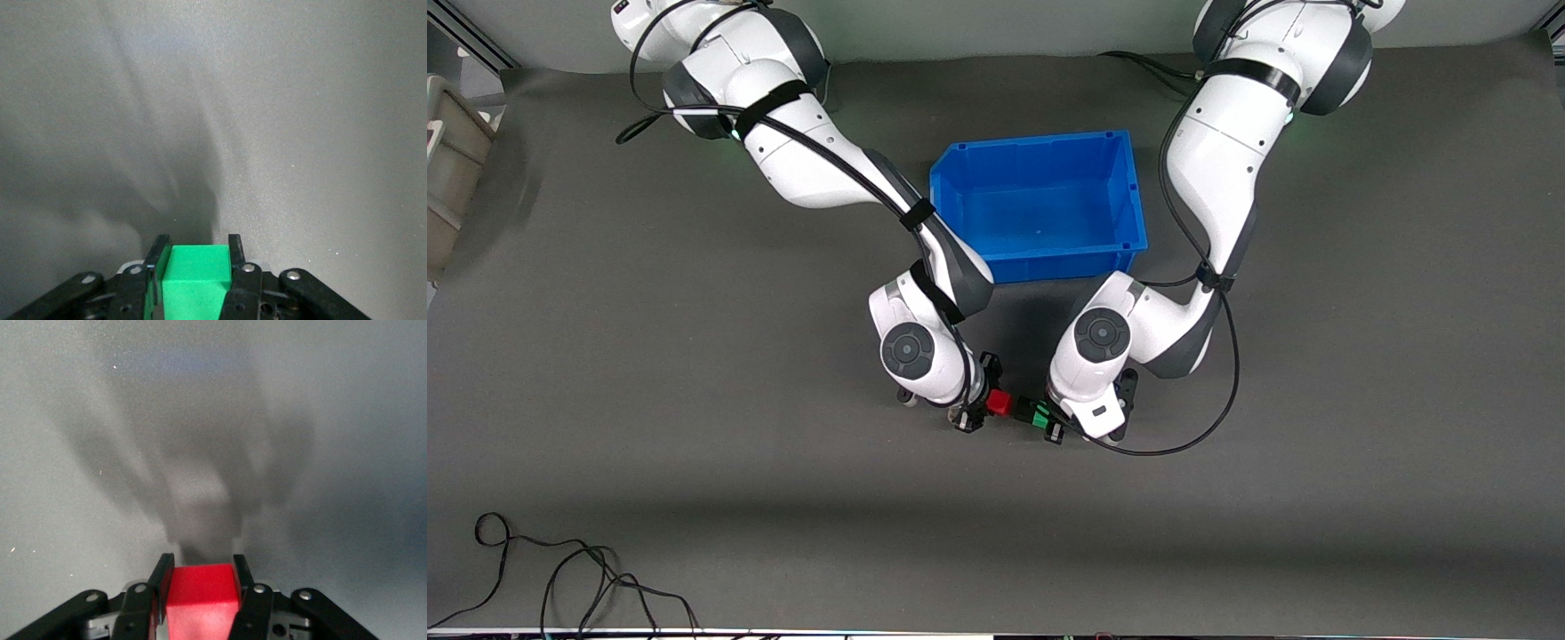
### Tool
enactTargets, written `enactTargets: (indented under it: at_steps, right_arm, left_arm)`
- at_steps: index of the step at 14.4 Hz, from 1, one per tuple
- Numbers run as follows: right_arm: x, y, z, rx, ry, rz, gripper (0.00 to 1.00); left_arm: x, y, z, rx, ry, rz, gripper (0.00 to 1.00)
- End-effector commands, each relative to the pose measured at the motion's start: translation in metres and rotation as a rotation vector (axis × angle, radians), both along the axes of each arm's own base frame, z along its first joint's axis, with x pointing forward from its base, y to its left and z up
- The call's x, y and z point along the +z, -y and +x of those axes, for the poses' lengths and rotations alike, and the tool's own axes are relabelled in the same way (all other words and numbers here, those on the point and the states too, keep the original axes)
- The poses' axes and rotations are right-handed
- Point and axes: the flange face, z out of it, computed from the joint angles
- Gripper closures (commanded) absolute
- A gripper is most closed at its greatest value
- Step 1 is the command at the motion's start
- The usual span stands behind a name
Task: Attach green and red cubes to black cube
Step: 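Lower the red and green cubes against opposite sides of the black cube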
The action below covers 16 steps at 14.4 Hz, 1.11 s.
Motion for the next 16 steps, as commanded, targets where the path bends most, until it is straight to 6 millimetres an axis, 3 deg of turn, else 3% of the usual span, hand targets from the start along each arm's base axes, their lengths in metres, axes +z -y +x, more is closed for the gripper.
enactTargets:
  at_steps: [1, 7, 14, 15, 16]
  right_arm:
    - [0.000, -0.007, 0.006, -0.042, 0.032, 0.033, 1.00]
    - [-0.004, -0.012, 0.005, -0.055, 0.051, 0.054, 1.00]
    - [-0.005, -0.006, 0.009, -0.027, 0.059, 0.055, 1.00]
    - [-0.003, -0.007, 0.010, 0.014, 0.075, 0.062, 0.86]
    - [-0.002, -0.011, 0.008, 0.039, 0.083, 0.073, 0.55]
  left_arm:
    - [0.011, 0.000, 0.004, 0.022, -0.005, 0.003, 1.00]
    - [0.021, 0.003, 0.009, 0.041, -0.001, -0.030, 1.00]
    - [0.020, 0.006, 0.008, 0.040, 0.001, -0.038, 1.00]
    - [0.019, 0.007, 0.008, 0.034, 0.004, -0.036, 1.00]
    - [0.017, 0.007, 0.007, 0.030, 0.009, -0.033, 1.00]
